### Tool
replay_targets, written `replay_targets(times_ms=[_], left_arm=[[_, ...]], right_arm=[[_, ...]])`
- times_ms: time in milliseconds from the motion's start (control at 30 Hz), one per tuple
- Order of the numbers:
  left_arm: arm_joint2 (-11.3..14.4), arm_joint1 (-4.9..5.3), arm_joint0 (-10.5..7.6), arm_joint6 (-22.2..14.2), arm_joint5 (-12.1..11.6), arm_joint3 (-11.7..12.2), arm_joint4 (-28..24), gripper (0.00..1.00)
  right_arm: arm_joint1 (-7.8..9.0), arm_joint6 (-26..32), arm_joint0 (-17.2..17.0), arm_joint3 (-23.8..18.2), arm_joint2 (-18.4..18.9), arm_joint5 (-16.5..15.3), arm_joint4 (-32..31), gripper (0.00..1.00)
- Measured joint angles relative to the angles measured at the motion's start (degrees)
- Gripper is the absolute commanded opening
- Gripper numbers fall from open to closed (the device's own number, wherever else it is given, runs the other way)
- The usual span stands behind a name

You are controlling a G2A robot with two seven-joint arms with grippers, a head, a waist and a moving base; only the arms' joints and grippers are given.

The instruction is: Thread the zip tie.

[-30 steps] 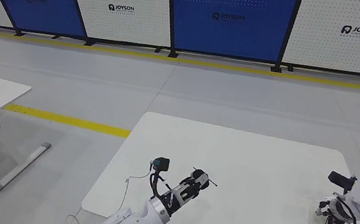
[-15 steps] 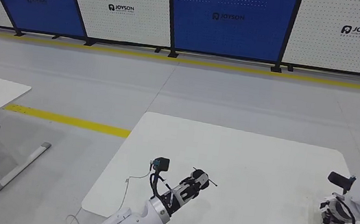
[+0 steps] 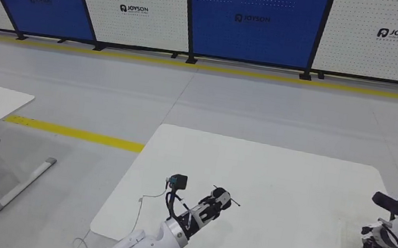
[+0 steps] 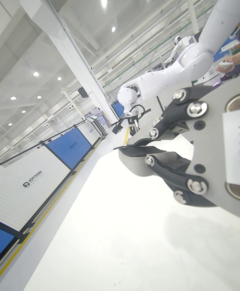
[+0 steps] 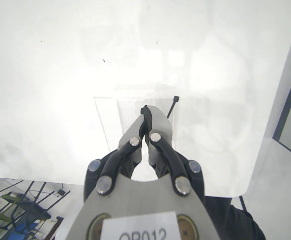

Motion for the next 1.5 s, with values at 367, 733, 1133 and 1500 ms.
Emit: replay_targets(times_ms=[367,733,1133,1500], left_arm=[[0.0,0.00,0.00,0.0,0.0,0.0,0.0,0.00],[0.0,0.00,0.00,0.0,0.0,0.0,0.0,0.00],[0.0,0.00,0.00,0.0,0.0,0.0,0.0,0.00],[0.0,0.00,0.00,0.0,0.0,0.0,0.0,0.00]], right_arm=[[1.36,-7.6,-11.8,-11.0,12.8,0.0,5.1,0.00],[1.36,-7.6,-11.7,-10.9,12.7,0.0,5.1,0.00],[1.78,-16.8,-19.2,-19.8,21.0,-2.0,13.7,0.00],[1.84,-18.4,-23.8,-26.5,22.1,-3.9,15.0,0.00]])
